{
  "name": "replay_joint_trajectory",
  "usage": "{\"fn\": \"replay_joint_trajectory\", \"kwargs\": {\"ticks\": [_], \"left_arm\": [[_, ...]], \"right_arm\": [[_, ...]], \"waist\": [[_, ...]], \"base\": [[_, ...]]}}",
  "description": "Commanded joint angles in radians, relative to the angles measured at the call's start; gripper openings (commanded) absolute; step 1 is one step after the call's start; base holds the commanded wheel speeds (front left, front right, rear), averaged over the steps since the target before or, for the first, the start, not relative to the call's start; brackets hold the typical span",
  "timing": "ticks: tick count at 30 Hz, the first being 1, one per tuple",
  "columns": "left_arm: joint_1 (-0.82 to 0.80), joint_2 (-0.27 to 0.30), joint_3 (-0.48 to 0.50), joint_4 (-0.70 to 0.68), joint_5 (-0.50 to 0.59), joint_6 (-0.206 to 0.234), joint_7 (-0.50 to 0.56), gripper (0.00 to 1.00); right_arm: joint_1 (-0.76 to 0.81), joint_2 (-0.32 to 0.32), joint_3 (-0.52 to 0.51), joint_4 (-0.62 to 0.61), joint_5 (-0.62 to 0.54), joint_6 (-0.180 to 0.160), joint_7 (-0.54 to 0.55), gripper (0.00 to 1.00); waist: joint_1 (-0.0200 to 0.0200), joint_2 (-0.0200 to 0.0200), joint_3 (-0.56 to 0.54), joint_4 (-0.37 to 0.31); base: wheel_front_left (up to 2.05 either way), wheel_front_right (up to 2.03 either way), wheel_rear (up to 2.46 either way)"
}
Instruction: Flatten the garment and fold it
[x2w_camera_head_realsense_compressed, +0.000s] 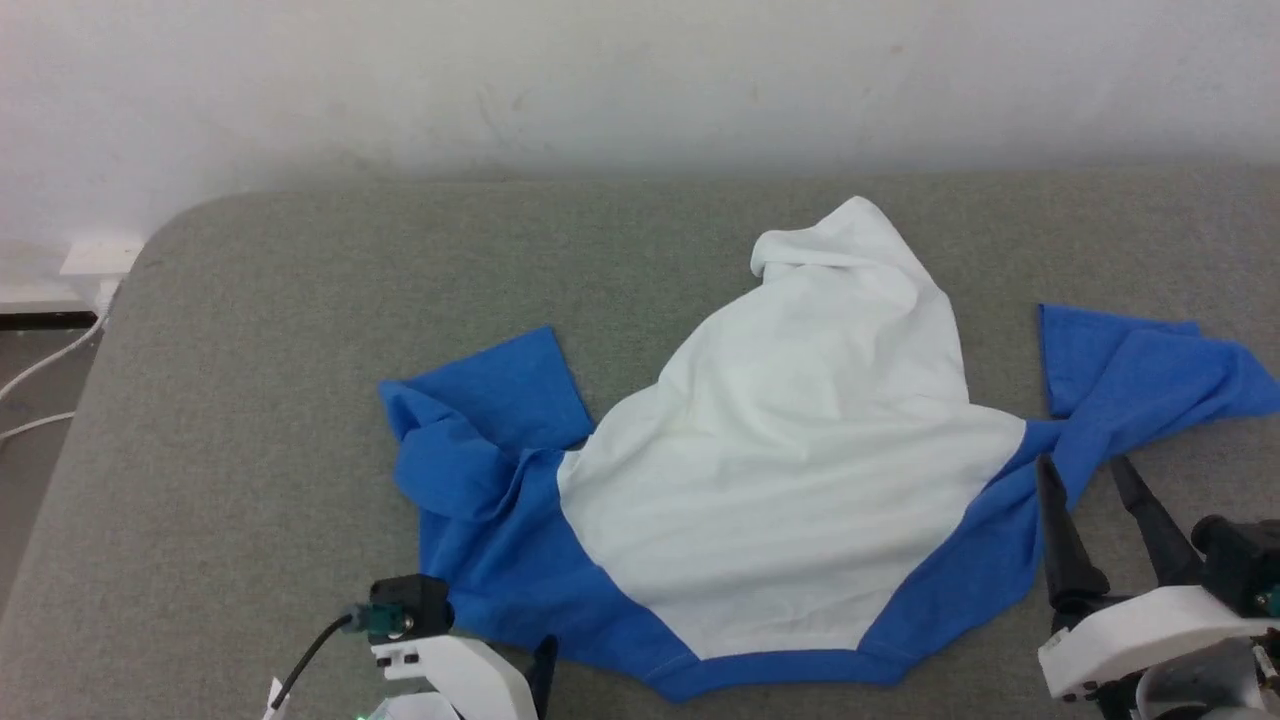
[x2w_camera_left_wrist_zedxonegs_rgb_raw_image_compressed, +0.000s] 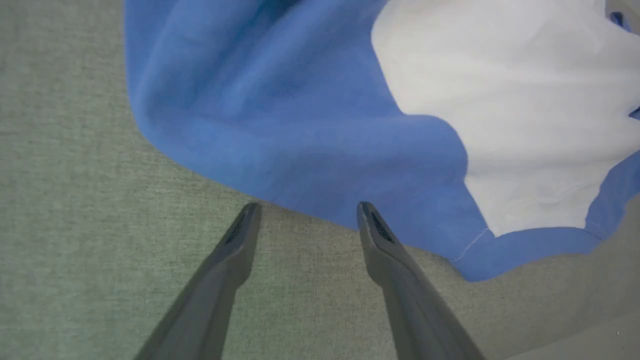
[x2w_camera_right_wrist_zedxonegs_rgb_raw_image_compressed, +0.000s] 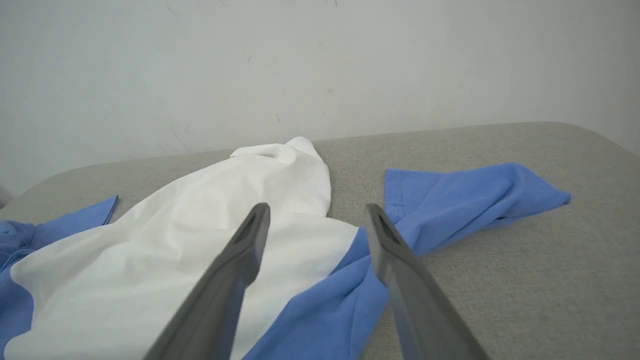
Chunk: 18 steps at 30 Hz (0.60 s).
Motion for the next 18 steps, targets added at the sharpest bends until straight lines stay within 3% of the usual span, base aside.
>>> {"fn": "replay_joint_trajectory", "kwargs": {"ticks": [1, 12, 15, 18], "left_arm": [[-0.007, -0.002, 0.009, 0.02, -0.009, 0.015, 0.009, 1.0], [-0.07, -0.033, 0.068, 0.155, -0.056, 0.031, -0.042, 1.0], [-0.073, -0.026, 0.072, 0.164, -0.06, 0.014, -0.067, 0.0], [-0.063, -0.02, 0.084, 0.156, -0.069, 0.002, -0.091, 0.0]], "right_arm": [[0.0, 0.002, 0.009, 0.003, 0.008, -0.002, -0.003, 1.0], [-0.016, 0.002, 0.039, 0.012, 0.022, -0.002, -0.003, 1.0], [-0.013, 0.002, 0.039, 0.013, 0.029, -0.002, 0.001, 1.0], [0.003, 0.002, 0.036, 0.016, 0.031, -0.002, 0.029, 1.0]], "waist": [[0.0001, 0.0, 0.008, -0.014], [0.0001, 0.0, 0.036, -0.05], [0.0001, 0.0, 0.039, -0.052], [0.0001, 0.0, 0.038, -0.05]], "base": [[0.0, 0.0, 0.0], [0.0, 0.0, 0.0], [0.0, 0.0, 0.0], [0.0, 0.0, 0.0]]}}
